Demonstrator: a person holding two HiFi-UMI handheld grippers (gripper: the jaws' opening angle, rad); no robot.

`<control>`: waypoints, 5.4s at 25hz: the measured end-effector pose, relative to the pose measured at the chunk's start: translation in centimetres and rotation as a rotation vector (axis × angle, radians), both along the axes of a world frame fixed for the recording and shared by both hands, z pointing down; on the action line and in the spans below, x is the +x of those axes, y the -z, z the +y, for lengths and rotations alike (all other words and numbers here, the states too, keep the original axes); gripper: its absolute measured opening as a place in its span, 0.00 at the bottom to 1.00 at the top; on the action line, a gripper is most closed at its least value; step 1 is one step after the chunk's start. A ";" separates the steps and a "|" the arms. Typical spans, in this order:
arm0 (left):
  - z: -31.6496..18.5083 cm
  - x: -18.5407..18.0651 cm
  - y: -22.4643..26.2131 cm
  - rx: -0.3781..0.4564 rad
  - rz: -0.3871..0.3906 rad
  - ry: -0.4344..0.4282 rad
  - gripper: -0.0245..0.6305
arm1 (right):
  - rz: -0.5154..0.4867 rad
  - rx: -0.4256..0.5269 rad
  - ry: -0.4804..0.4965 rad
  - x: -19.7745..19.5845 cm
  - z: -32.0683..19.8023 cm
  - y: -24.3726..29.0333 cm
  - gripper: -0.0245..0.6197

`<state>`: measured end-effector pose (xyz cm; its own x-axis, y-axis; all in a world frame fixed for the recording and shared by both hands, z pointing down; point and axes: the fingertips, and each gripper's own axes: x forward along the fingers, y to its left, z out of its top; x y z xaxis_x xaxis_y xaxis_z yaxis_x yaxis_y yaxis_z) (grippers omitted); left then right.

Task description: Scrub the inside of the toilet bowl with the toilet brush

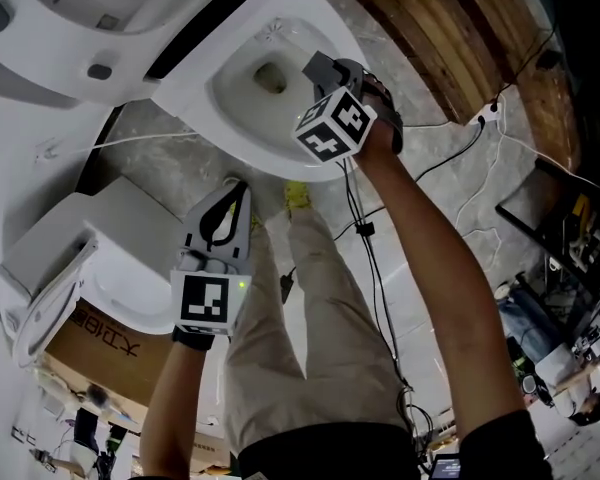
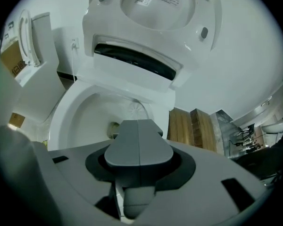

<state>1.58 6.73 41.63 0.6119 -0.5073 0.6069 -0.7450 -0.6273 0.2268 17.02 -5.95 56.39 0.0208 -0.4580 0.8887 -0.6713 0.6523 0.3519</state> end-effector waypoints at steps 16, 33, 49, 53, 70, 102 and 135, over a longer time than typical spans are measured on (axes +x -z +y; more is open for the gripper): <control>-0.4 -3.3 0.1 0.013 0.000 0.058 0.07 | 0.203 -0.093 0.083 6.2 4.0 0.8 0.30; 0.0 -6.8 0.5 0.004 0.016 0.115 0.06 | 0.323 -0.210 0.149 8.8 10.2 2.3 0.30; 0.5 -7.3 0.1 -0.009 0.016 0.089 0.06 | 0.371 -0.381 0.161 8.4 16.4 3.4 0.30; 0.4 -6.9 0.0 -0.009 0.022 0.088 0.06 | 0.367 -0.432 0.159 8.0 17.7 3.6 0.30; 1.5 -5.1 -0.4 -0.026 0.045 0.052 0.07 | 0.249 -0.623 0.112 4.1 20.7 4.2 0.30; 3.0 -2.7 -1.6 -0.060 0.049 -0.021 0.06 | -0.260 -0.579 -0.157 -6.8 12.8 -0.1 0.30; 3.1 -3.4 -3.3 -0.144 0.151 0.061 0.06 | 0.622 0.047 0.848 -0.6 1.0 -2.2 0.30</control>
<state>-1.81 9.87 44.93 0.6722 -0.4604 0.5798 -0.7312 -0.5353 0.4228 16.44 -4.97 58.56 0.1235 -0.5697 0.8125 0.3059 0.8008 0.5150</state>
